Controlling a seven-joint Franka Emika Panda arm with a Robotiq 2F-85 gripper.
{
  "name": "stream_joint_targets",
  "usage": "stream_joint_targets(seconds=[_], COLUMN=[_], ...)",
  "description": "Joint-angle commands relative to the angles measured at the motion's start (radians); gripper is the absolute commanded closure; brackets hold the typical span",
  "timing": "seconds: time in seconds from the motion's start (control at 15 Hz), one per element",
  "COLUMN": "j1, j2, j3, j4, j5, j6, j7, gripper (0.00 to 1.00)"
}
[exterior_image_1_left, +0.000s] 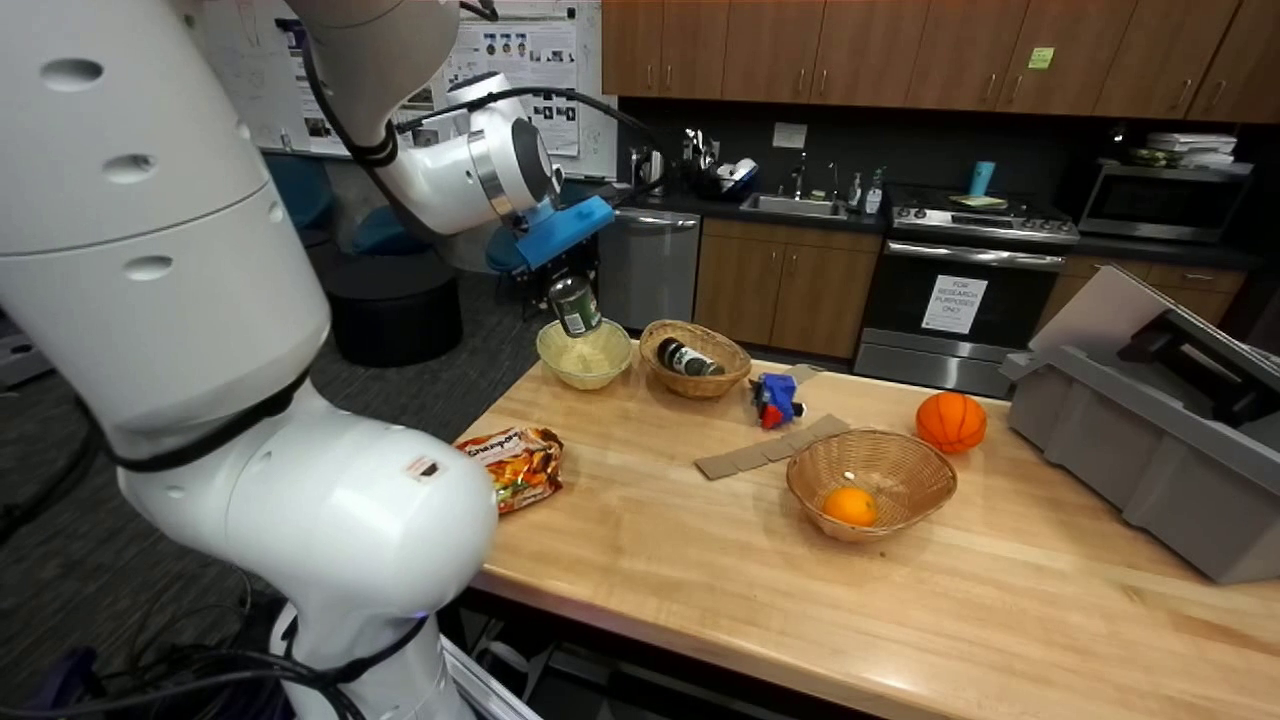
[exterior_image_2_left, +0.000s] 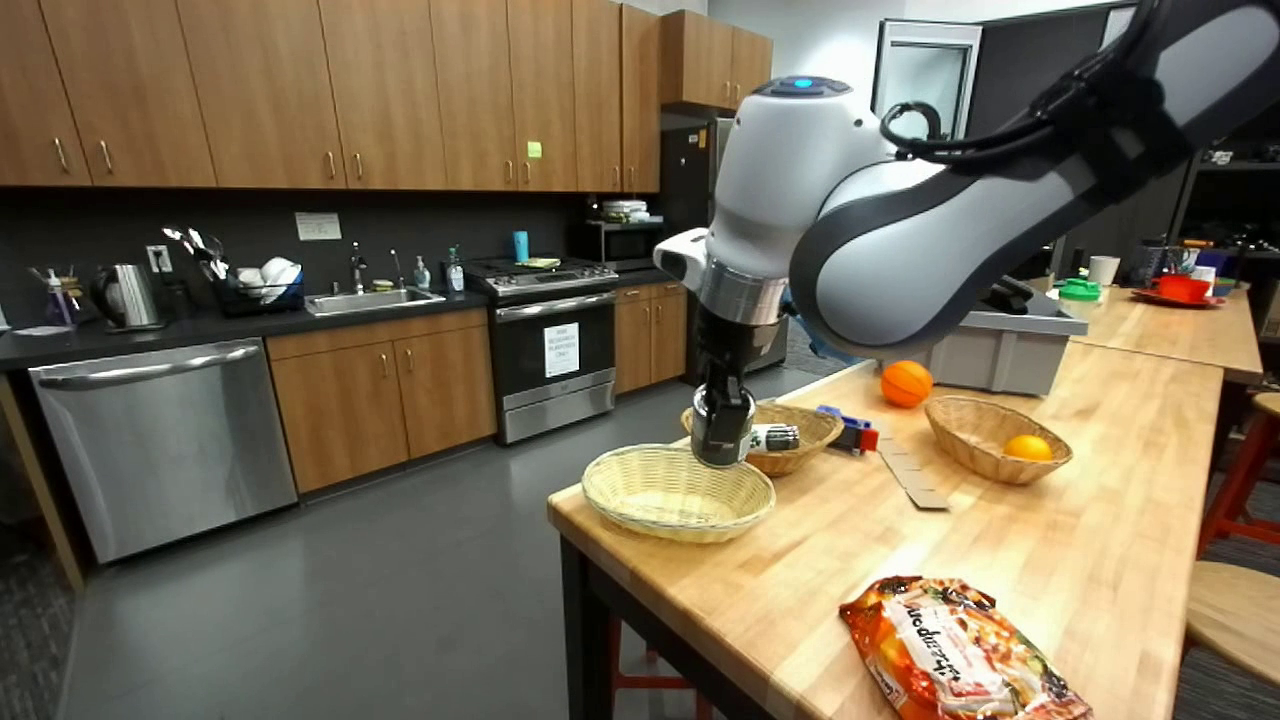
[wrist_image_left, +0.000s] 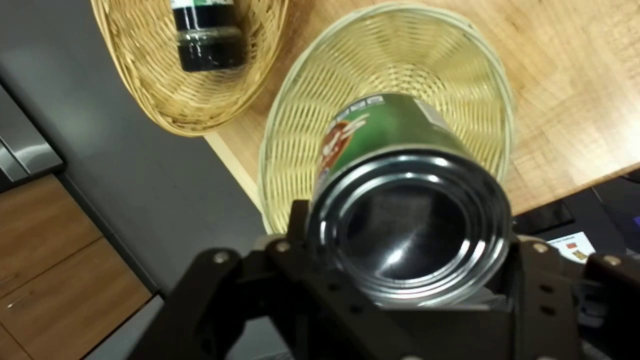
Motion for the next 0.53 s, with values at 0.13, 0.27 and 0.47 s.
stream_joint_targets(seconds=[0.13,0.27,0.47], j1=[0.025,0.019,0.004], j2=[0.04,0.063,0.114], j3=[0.024,0.03,0.031], j4=[-0.004,-0.003,0.011], j5=[-0.007,-0.018,-0.055], j6=[0.032,0.046,0.065], j7=[-0.06,-0.049,-0.018], gripper=[0.5,0.5,0.5])
